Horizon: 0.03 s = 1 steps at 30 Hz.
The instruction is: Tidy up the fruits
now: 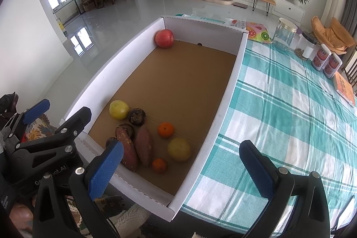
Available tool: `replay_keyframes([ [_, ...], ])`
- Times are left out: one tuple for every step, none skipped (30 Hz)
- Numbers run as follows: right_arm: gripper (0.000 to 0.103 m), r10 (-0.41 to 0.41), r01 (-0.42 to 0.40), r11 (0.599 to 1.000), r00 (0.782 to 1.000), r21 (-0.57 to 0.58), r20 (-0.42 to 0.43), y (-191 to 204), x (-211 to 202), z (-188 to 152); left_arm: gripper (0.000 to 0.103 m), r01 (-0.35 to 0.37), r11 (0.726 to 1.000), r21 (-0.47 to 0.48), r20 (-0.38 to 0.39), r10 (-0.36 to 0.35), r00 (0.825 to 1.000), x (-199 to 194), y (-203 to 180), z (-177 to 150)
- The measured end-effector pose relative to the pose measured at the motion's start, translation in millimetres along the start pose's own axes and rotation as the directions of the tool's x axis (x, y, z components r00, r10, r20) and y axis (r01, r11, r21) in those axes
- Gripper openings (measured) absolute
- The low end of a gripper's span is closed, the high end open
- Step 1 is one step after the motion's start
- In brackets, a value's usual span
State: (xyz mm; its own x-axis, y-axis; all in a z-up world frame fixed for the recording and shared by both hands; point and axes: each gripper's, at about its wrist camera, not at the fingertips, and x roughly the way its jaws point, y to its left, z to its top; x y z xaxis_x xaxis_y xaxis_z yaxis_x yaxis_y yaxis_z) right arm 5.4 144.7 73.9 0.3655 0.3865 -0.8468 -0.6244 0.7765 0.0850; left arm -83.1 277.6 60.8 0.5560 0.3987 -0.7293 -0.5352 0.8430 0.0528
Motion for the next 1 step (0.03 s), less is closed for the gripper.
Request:
replay_keyframes([
  [0.103, -0.001, 0.001, 1.000, 1.000, 0.000, 0.001, -0.1, 0.0, 0.2, 0.102, -0.003, 1.000, 0.001, 0.001, 0.003, 1.000, 0.4, -0.5, 0.2],
])
